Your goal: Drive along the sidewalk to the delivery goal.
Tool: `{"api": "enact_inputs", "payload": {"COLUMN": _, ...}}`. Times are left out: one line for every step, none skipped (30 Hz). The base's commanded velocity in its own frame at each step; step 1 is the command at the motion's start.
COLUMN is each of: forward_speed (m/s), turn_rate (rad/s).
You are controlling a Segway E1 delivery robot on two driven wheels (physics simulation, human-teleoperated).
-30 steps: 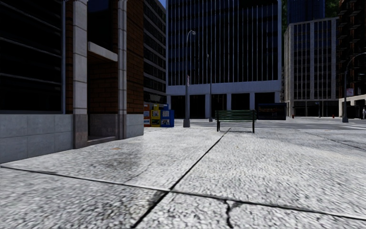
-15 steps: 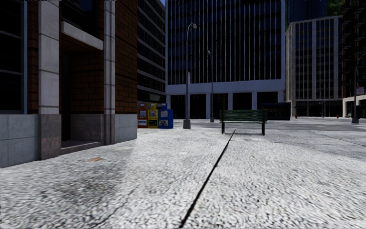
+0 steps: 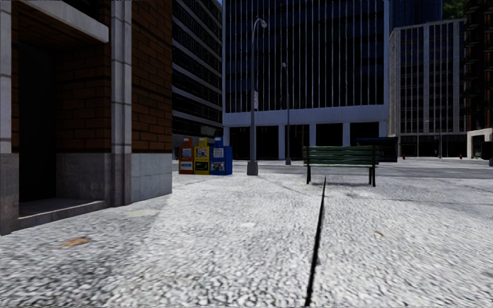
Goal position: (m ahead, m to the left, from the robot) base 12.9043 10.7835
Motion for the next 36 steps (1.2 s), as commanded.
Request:
{"api": "enact_inputs", "payload": {"forward_speed": 2.00, "turn_rate": 0.00}}
{"api": "enact_inputs", "payload": {"forward_speed": 2.00, "turn_rate": 0.00}}
{"api": "enact_inputs", "payload": {"forward_speed": 2.00, "turn_rate": 0.00}}
{"api": "enact_inputs", "payload": {"forward_speed": 2.00, "turn_rate": 0.00}}
{"api": "enact_inputs", "payload": {"forward_speed": 2.00, "turn_rate": 0.00}}
{"api": "enact_inputs", "payload": {"forward_speed": 2.00, "turn_rate": 0.00}}
{"api": "enact_inputs", "payload": {"forward_speed": 2.00, "turn_rate": 0.00}}
{"api": "enact_inputs", "payload": {"forward_speed": 2.00, "turn_rate": 0.00}}
{"api": "enact_inputs", "payload": {"forward_speed": 2.00, "turn_rate": 0.00}}
{"api": "enact_inputs", "payload": {"forward_speed": 2.00, "turn_rate": 0.00}}
{"api": "enact_inputs", "payload": {"forward_speed": 2.00, "turn_rate": 0.00}}
{"api": "enact_inputs", "payload": {"forward_speed": 2.00, "turn_rate": 0.00}}
{"api": "enact_inputs", "payload": {"forward_speed": 2.00, "turn_rate": 0.00}}
{"api": "enact_inputs", "payload": {"forward_speed": 2.00, "turn_rate": 0.00}}
{"api": "enact_inputs", "payload": {"forward_speed": 2.00, "turn_rate": 0.00}}
{"api": "enact_inputs", "payload": {"forward_speed": 2.00, "turn_rate": 0.00}}
{"api": "enact_inputs", "payload": {"forward_speed": 2.00, "turn_rate": 0.00}}
{"api": "enact_inputs", "payload": {"forward_speed": 2.00, "turn_rate": 0.00}}
{"api": "enact_inputs", "payload": {"forward_speed": 2.00, "turn_rate": 0.00}}
{"api": "enact_inputs", "payload": {"forward_speed": 2.00, "turn_rate": 0.00}}
{"api": "enact_inputs", "payload": {"forward_speed": 2.00, "turn_rate": 0.00}}
{"api": "enact_inputs", "payload": {"forward_speed": 2.00, "turn_rate": 0.00}}
{"api": "enact_inputs", "payload": {"forward_speed": 2.00, "turn_rate": 0.00}}
{"api": "enact_inputs", "payload": {"forward_speed": 2.00, "turn_rate": 0.00}}
{"api": "enact_inputs", "payload": {"forward_speed": 2.00, "turn_rate": 0.00}}
{"api": "enact_inputs", "payload": {"forward_speed": 2.00, "turn_rate": 0.00}}
{"api": "enact_inputs", "payload": {"forward_speed": 2.00, "turn_rate": 0.00}}
{"api": "enact_inputs", "payload": {"forward_speed": 2.00, "turn_rate": 0.00}}
{"api": "enact_inputs", "payload": {"forward_speed": 2.00, "turn_rate": 0.00}}
{"api": "enact_inputs", "payload": {"forward_speed": 2.00, "turn_rate": 0.00}}
{"api": "enact_inputs", "payload": {"forward_speed": 2.00, "turn_rate": 0.00}}
{"api": "enact_inputs", "payload": {"forward_speed": 2.00, "turn_rate": 0.00}}
{"api": "enact_inputs", "payload": {"forward_speed": 2.00, "turn_rate": 0.00}}
{"api": "enact_inputs", "payload": {"forward_speed": 2.00, "turn_rate": 0.00}}
{"api": "enact_inputs", "payload": {"forward_speed": 2.00, "turn_rate": 0.00}}
{"api": "enact_inputs", "payload": {"forward_speed": 2.00, "turn_rate": 0.00}}
